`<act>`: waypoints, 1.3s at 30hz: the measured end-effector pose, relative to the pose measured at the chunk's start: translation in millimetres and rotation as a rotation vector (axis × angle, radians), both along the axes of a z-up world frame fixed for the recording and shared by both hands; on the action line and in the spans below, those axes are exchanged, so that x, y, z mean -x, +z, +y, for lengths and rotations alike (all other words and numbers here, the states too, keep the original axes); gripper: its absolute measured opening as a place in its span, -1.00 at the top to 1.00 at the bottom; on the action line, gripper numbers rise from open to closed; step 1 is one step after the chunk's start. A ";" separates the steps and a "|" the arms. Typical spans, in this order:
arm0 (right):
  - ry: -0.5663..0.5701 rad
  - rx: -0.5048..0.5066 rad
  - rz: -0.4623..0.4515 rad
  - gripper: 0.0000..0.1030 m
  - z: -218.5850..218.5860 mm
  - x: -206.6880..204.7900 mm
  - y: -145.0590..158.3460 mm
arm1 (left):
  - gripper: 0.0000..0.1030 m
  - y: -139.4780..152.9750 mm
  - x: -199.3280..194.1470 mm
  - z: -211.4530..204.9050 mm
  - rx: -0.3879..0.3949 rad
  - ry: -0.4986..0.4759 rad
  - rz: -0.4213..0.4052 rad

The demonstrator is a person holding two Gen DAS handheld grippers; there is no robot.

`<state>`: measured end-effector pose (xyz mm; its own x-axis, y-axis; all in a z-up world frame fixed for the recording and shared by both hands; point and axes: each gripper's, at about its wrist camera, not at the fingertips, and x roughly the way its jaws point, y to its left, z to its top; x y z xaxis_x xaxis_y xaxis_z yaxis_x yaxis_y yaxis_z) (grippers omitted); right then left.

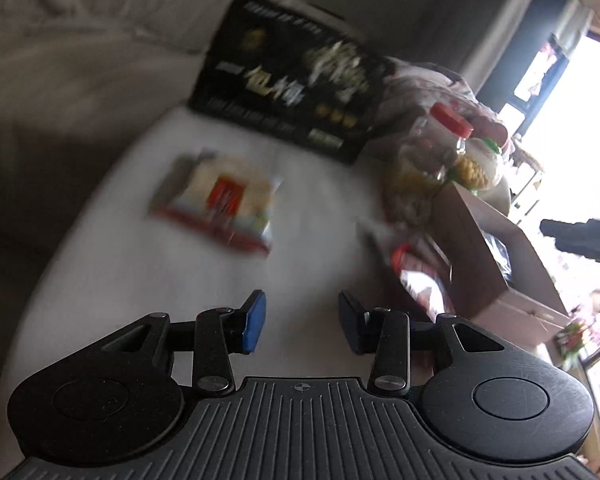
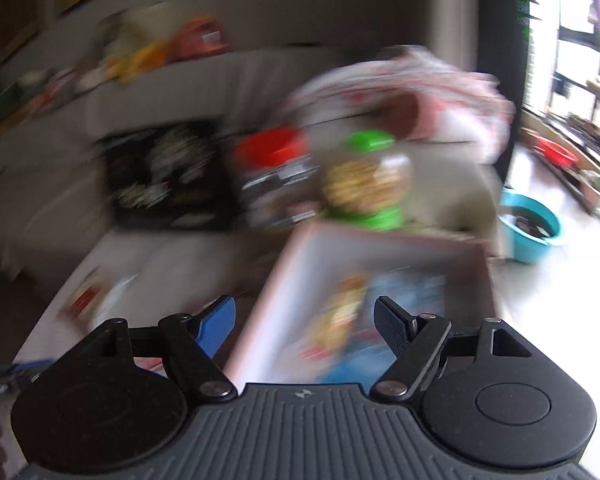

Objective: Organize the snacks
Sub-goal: 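Drop the blue candy bag into the pink box with the right gripper while the left drops the pastry in, then reach the right gripper toward the red roast duck bag while the left reaches toward the red quail egg bag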

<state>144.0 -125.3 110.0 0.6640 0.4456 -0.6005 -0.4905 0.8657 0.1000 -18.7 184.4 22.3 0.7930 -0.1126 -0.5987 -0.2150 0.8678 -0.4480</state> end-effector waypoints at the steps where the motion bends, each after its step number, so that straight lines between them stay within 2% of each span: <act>1: 0.042 0.004 -0.002 -0.50 12.6 11.6 -5.3 | 0.13 -3.5 5.9 1.4 0.009 0.006 -0.003; 4: 0.155 0.013 0.009 -0.50 48.3 40.8 -22.2 | 0.13 -6.4 18.3 1.5 0.018 0.014 -0.014; 7: 0.209 0.048 0.003 -0.50 75.3 60.3 -39.5 | 0.13 -5.3 28.2 1.8 0.027 0.004 -0.015; 9: 0.206 0.064 -0.007 -0.50 85.8 64.0 -49.2 | 0.13 -2.9 33.2 -0.2 0.022 0.001 -0.019; 12: 0.160 0.047 0.032 -0.50 94.7 59.4 -63.5 | 0.13 -0.8 39.0 -3.9 0.028 -0.012 -0.047; 14: 0.141 0.070 0.035 -0.51 102.1 56.5 -73.6 | 0.13 -1.3 40.3 -6.2 0.040 -0.029 -0.063; 17: 0.111 0.154 -0.005 -0.68 111.7 52.7 -91.4 | 0.13 -1.4 43.9 -8.3 0.036 -0.055 -0.070; 18: 0.106 0.164 -0.011 -0.80 112.6 51.5 -96.2 | 0.13 -1.5 45.9 -8.3 0.032 -0.058 -0.073; 19: 0.102 0.154 -0.011 -0.82 110.2 49.4 -100.5 | 0.13 -1.9 48.0 -7.7 0.030 -0.057 -0.075; 21: 0.107 0.126 -0.003 -0.85 105.7 48.3 -102.1 | 0.13 -3.4 50.8 -4.9 0.039 -0.048 -0.077; 26: 0.122 0.132 -0.001 -0.95 111.2 47.3 -104.5 | 0.13 -6.7 53.3 3.1 0.059 -0.005 -0.081; 29: 0.191 0.107 0.006 -0.94 119.0 59.2 -100.0 | 0.13 -6.9 54.9 8.2 0.071 0.026 -0.088; 35: 0.416 0.039 0.035 -0.94 148.9 93.0 -88.4 | 0.13 -4.7 60.1 15.7 0.081 0.086 -0.110; 39: 0.460 0.029 0.029 -0.86 153.6 107.0 -85.1 | 0.13 -1.9 63.7 21.2 0.097 0.109 -0.128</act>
